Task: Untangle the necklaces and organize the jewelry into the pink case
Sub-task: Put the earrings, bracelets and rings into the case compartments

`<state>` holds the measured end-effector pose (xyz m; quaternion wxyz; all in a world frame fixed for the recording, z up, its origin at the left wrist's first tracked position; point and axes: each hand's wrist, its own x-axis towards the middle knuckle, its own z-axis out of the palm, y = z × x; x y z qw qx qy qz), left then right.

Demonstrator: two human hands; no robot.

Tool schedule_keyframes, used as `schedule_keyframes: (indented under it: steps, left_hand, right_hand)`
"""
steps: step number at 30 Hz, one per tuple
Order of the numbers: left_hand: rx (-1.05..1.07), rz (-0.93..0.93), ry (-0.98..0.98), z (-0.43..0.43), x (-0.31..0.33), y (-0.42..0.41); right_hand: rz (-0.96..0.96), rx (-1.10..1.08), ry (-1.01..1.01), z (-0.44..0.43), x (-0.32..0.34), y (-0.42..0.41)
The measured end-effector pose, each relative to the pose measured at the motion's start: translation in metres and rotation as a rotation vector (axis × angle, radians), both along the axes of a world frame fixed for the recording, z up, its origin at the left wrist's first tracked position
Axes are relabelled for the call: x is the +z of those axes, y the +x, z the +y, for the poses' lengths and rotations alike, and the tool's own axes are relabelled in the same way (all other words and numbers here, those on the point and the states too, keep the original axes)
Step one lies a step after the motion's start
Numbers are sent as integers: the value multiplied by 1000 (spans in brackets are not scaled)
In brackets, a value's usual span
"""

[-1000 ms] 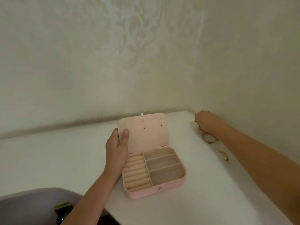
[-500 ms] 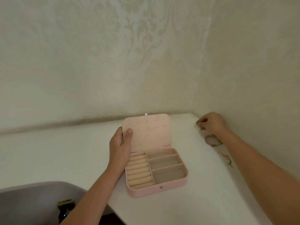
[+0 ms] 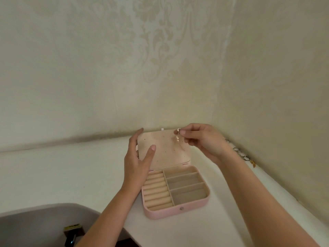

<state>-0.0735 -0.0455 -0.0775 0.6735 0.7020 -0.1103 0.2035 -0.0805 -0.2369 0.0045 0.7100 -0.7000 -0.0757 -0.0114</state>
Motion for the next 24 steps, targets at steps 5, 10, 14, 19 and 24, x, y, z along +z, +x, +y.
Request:
schedule_keyframes:
  steps: [5,10,14,19,24]
  left_hand:
    - [37,-133,137,2,-3,1]
    - [19,-149,142,0,-5,2]
    - [30,-128,169,0,-5,4]
    - [24,-150,193,2,-8,9]
    - [-12,-135,154,3,-8,8]
  right_hand:
    - [-139,-202,-185,46,-14,-11]
    - [-380,-396,-596,69,-40,-9]
    - [-626,-473,-819,76,-57,-3]
    - [-849,-533,-894,75,-65,4]
    - [-920,-439,-1025,73,-71,8]
